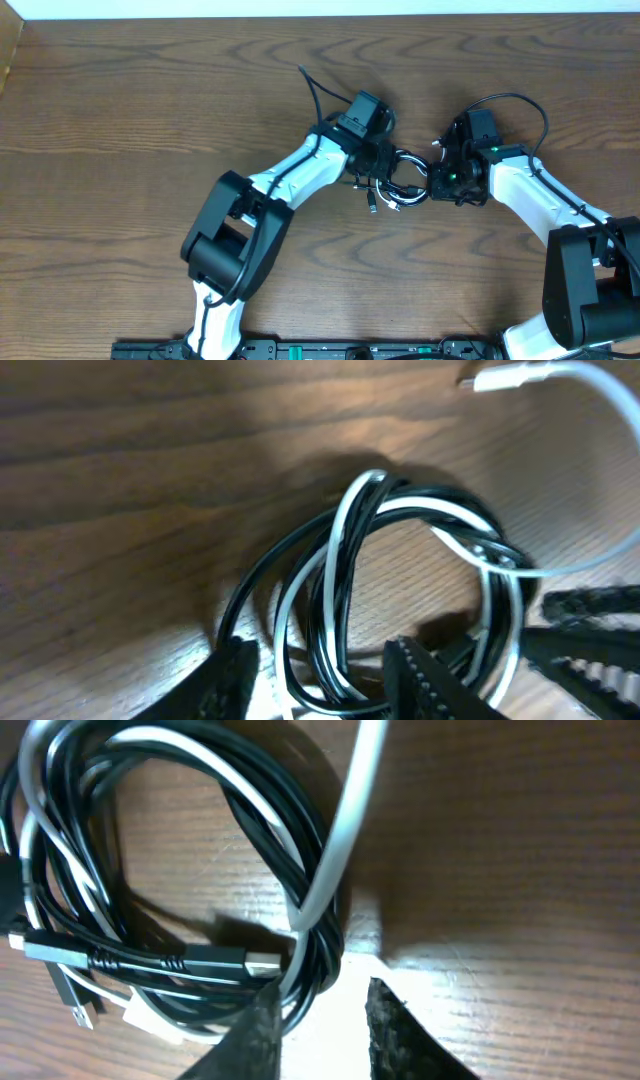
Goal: Untangle cables
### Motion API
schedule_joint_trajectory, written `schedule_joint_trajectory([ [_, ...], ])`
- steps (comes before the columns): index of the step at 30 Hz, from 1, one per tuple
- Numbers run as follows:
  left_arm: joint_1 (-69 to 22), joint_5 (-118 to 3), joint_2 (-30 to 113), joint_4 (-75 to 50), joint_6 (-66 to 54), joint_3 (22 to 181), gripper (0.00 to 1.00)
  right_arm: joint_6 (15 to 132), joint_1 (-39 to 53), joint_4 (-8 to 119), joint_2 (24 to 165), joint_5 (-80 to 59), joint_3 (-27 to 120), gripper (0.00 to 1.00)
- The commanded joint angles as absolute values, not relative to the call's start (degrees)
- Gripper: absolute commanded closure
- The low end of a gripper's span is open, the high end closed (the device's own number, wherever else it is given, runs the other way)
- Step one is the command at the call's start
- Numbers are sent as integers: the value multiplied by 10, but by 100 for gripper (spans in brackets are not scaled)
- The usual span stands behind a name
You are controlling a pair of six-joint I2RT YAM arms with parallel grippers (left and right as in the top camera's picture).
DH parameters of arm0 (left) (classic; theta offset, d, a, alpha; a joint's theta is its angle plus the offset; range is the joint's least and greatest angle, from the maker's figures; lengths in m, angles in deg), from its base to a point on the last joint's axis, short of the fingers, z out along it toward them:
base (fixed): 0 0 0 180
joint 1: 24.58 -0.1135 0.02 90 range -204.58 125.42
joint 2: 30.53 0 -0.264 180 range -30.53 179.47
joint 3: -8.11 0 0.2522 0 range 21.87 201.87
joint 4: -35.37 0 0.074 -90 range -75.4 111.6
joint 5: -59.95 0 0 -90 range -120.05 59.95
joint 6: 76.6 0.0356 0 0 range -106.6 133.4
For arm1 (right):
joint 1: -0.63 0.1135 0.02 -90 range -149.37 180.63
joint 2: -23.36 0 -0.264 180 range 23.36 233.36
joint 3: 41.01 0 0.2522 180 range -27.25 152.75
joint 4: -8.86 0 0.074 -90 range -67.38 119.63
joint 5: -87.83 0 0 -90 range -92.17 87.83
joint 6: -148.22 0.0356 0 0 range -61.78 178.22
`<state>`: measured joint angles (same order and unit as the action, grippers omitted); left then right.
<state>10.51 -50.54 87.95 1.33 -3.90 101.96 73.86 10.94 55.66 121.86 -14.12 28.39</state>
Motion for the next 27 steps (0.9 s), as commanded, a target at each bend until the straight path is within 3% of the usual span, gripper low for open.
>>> schedule_joint_trajectory([
  [1,109,-473,895,10,-27,1017,69,749,111,548,1213,-137,280,80],
  [6,109,-469,895,-10,-27,1017,75,749,112,524,1215,-137,275,86],
  [11,109,-469,895,-52,-27,1017,80,749,112,504,1224,-137,273,99],
  [16,109,-469,895,-106,-27,1017,81,749,112,481,1238,-132,273,99],
  [21,109,-472,892,-146,-30,1017,90,749,112,430,1249,-133,273,99],
  [27,107,-471,849,-149,-30,1018,90,749,108,378,1249,-170,273,99],
])
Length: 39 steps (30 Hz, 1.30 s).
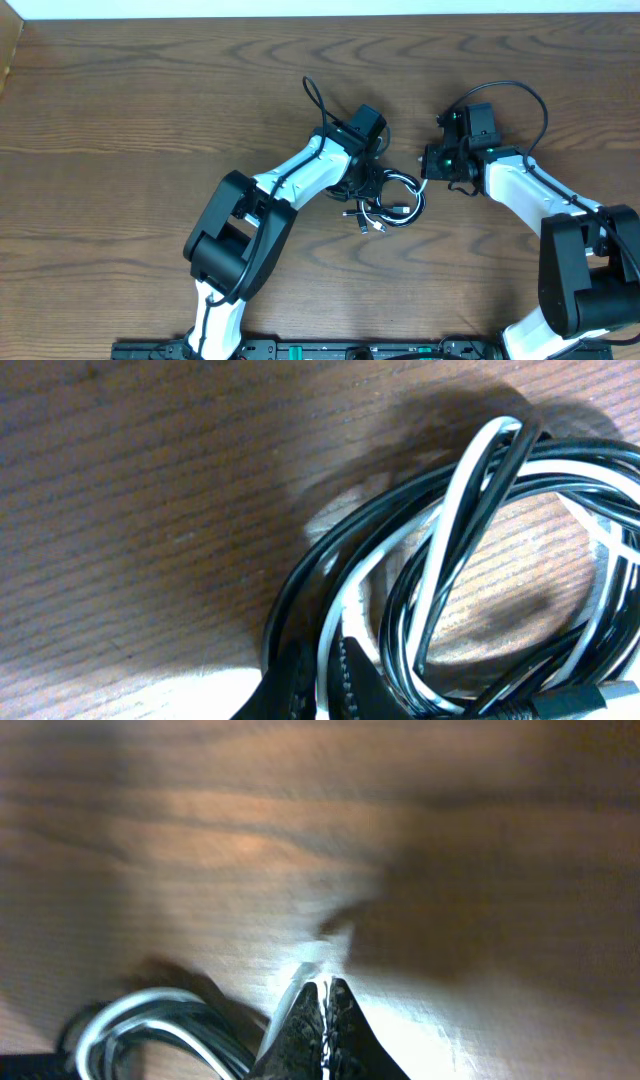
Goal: Untangle cables
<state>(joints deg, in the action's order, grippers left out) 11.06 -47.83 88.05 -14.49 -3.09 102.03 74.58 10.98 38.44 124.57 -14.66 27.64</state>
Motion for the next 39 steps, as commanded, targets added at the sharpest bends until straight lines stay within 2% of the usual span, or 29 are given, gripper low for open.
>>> schedule_joint_trajectory([
  [1,107,-471,836,-148,-30,1019,90,746,105,375,1249,-186,274,99],
  [6,107,-469,791,-149,-30,1020,89,690,87,375,1244,-328,275,96],
  [9,107,-469,780,-149,-31,1020,73,688,63,383,1227,-379,275,92],
  [12,108,-469,782,-165,-39,1020,69,688,36,406,1209,-379,275,90],
  [14,109,-469,785,-181,-51,1019,65,689,20,427,1205,-379,275,81],
  [17,109,-469,790,-187,-53,1018,62,689,10,465,1206,-377,275,60],
  [19,109,-469,797,-182,-53,1018,61,689,11,490,1206,-375,275,54],
  [33,109,-469,862,-75,-53,1018,60,688,57,517,1206,-331,274,54],
  [39,85,-416,870,-120,-60,1031,60,622,58,481,1206,-342,274,50],
])
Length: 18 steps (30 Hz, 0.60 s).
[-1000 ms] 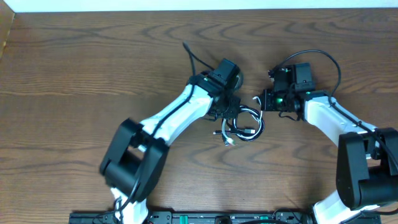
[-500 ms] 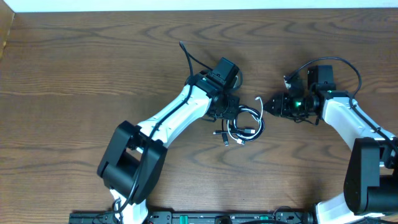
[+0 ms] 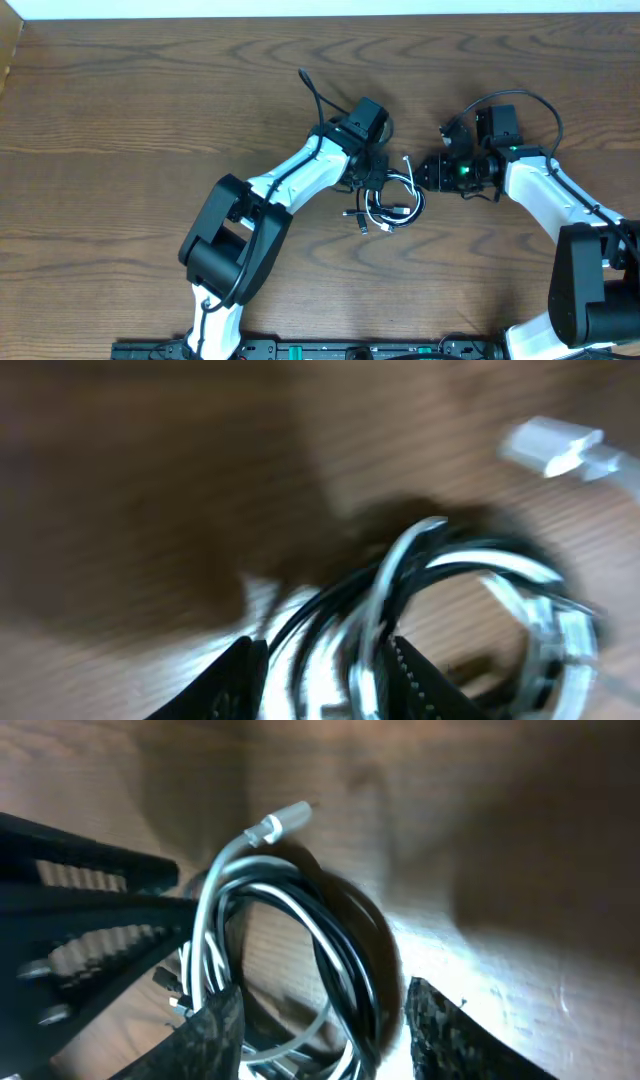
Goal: Untangle cables
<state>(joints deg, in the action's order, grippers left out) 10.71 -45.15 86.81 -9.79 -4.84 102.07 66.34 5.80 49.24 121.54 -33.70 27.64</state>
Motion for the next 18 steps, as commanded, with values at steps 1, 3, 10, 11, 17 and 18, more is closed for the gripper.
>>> schedule_joint_trajectory([
  [1,73,-417,868,-138,-66,1039,60,626,55,473,1206,-342,274,49],
  [3,45,-442,865,-168,-67,1053,60,651,47,453,1206,-344,274,48],
  [10,-32,-639,865,-215,13,1053,60,733,35,278,1205,-638,274,43],
  [11,-39,-640,865,-225,13,1052,60,761,39,259,1205,-641,274,43],
  [17,-61,-610,865,-273,26,1052,60,792,100,292,1206,-510,274,50],
  [18,-63,-594,865,-281,26,1052,60,795,113,311,1206,-470,274,53],
])
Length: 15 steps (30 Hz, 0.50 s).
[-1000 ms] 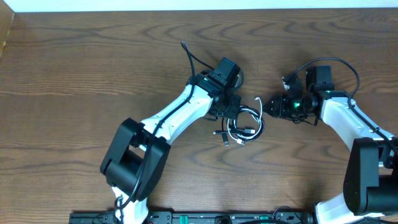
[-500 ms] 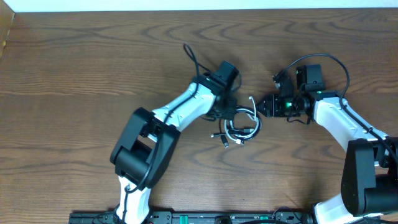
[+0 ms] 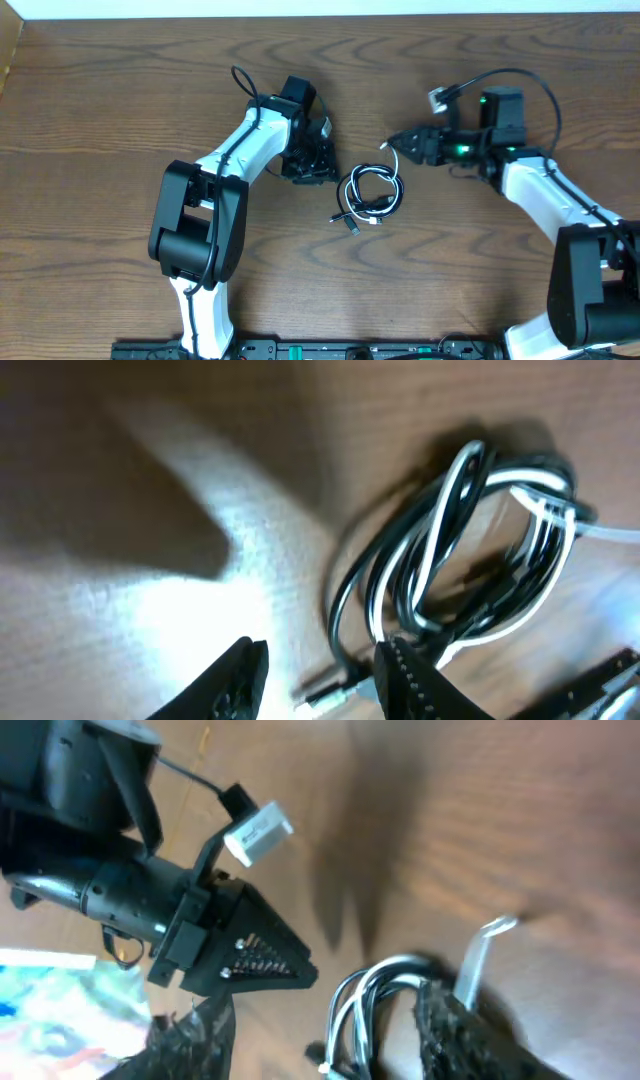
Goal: Untangle cables
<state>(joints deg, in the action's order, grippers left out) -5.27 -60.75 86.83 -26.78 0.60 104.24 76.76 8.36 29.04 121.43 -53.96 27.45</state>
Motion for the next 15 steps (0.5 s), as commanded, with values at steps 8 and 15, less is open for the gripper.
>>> schedule_joint_trajectory([
  [8,-87,-493,865,-312,1,1036,60,840,211,357,1210,-290,274,80],
  [15,-103,-488,865,-308,-4,1031,60,921,267,317,1213,-164,274,96],
])
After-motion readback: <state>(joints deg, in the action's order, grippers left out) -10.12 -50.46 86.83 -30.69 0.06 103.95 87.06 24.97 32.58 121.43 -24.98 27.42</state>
